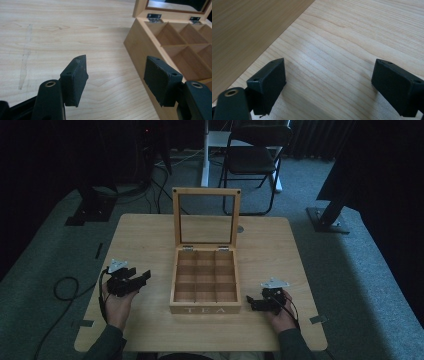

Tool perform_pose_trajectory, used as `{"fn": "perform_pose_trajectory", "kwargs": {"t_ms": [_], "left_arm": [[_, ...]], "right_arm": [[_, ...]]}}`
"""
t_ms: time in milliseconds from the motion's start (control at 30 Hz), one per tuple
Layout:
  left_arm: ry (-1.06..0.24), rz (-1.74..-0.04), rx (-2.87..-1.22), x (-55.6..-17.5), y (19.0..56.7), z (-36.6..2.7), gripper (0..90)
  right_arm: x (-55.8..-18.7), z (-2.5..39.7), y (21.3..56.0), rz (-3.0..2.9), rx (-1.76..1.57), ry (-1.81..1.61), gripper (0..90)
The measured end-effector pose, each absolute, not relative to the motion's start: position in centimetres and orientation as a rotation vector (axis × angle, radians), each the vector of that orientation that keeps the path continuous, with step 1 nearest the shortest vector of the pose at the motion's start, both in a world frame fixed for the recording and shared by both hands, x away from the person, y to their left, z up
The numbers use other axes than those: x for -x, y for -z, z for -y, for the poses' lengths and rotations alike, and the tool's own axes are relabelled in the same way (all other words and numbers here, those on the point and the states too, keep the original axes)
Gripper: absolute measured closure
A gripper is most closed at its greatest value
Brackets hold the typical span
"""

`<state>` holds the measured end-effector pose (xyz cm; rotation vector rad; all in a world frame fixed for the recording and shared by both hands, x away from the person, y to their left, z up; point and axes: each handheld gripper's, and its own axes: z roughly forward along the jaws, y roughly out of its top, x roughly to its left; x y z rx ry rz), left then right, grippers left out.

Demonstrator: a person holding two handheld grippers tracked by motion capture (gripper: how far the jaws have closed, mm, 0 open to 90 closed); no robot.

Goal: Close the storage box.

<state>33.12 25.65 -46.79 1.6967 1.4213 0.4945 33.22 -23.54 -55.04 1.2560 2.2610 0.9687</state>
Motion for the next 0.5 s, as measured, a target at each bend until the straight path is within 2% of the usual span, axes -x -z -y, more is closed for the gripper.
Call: {"fn": "perform_pose_trajectory", "kwargs": {"t_ms": [500], "left_arm": [[-0.512, -1.367, -1.723, -34.8, 44.4, -25.0, 35.6]], "right_arm": [[-33.2, 23.5, 55.0, -2.261, -1.256, -0.968, 11.7]]}}
